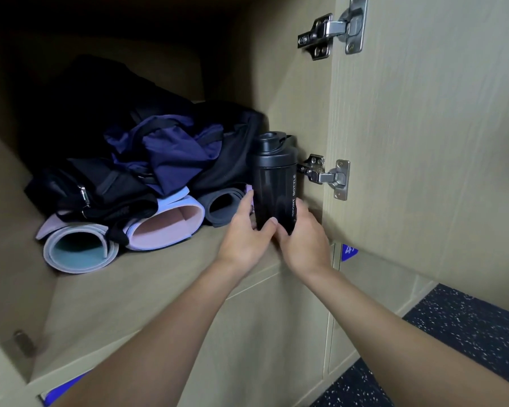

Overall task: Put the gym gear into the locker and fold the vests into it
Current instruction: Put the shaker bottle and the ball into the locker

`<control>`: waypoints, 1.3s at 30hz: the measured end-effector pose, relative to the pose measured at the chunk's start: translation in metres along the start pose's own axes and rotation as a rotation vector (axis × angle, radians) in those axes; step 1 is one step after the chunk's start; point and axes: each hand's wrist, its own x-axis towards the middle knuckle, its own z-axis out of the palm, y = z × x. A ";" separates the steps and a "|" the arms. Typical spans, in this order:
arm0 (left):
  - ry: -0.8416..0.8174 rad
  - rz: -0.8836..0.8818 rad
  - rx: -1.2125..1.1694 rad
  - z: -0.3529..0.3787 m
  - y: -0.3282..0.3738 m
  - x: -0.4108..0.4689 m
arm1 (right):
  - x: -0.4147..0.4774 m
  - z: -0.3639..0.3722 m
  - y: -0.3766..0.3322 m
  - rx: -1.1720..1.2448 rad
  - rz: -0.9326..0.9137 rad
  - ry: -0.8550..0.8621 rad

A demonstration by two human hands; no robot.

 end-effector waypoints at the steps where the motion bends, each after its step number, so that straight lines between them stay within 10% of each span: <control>1: -0.002 0.000 -0.003 0.000 0.000 0.000 | 0.001 0.001 0.000 -0.018 0.004 0.004; 12: -0.052 -0.063 0.337 -0.004 0.001 -0.014 | -0.024 -0.013 0.022 -0.006 -0.183 -0.009; 18: -0.380 0.272 0.859 -0.013 0.005 -0.039 | -0.063 -0.033 0.066 0.009 -0.351 0.031; 27: -0.498 0.438 1.168 -0.004 0.001 -0.039 | -0.160 0.006 0.173 -0.011 0.141 -0.560; 39: -0.463 0.549 1.203 -0.008 -0.007 -0.039 | -0.224 0.081 0.245 0.065 0.532 -0.842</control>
